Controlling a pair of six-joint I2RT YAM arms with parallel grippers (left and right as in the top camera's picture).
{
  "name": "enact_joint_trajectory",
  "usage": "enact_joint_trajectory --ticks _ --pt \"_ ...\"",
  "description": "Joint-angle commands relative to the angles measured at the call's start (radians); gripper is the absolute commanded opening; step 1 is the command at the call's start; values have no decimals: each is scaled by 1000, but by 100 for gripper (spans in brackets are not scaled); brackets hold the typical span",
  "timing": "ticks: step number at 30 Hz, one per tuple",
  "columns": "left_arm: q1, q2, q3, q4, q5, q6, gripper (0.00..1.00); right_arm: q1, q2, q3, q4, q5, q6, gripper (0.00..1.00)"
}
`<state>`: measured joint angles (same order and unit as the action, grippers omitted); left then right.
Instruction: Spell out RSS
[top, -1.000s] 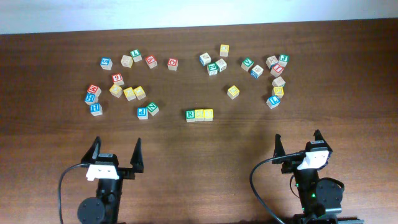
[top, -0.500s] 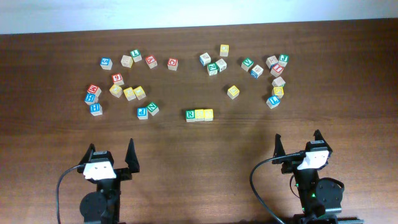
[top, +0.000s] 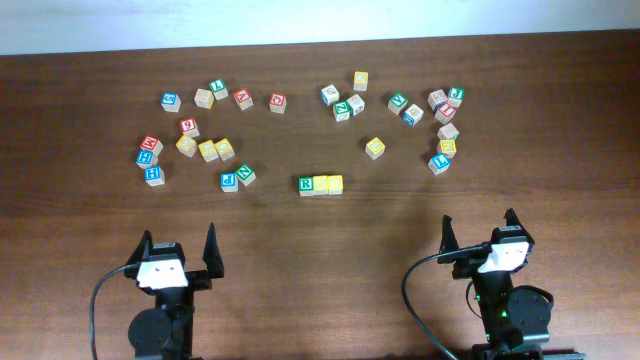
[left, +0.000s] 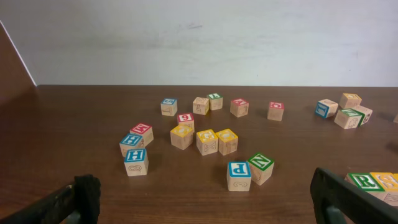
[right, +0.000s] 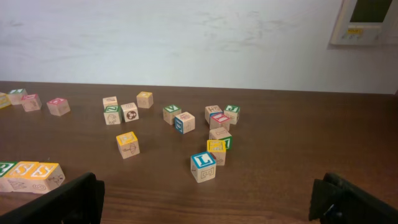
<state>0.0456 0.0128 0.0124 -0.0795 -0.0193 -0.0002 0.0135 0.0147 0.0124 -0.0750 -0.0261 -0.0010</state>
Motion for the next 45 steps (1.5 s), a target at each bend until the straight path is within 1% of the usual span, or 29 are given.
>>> enact_joint_trajectory --ticks 1,11,16,45 --pt "5 -8 -4 -6 -7 7 99 -7 -11 -7 -4 1 -2 98" --pt "5 -8 -4 -6 -8 2 99 -7 -11 -7 -4 1 -2 98" --pt "5 -8 -4 -5 -18 -18 99 -7 -11 -7 -4 1 -2 98" --pt "5 -8 -4 -5 4 -7 99 -7 -11 -7 -4 1 -2 98"
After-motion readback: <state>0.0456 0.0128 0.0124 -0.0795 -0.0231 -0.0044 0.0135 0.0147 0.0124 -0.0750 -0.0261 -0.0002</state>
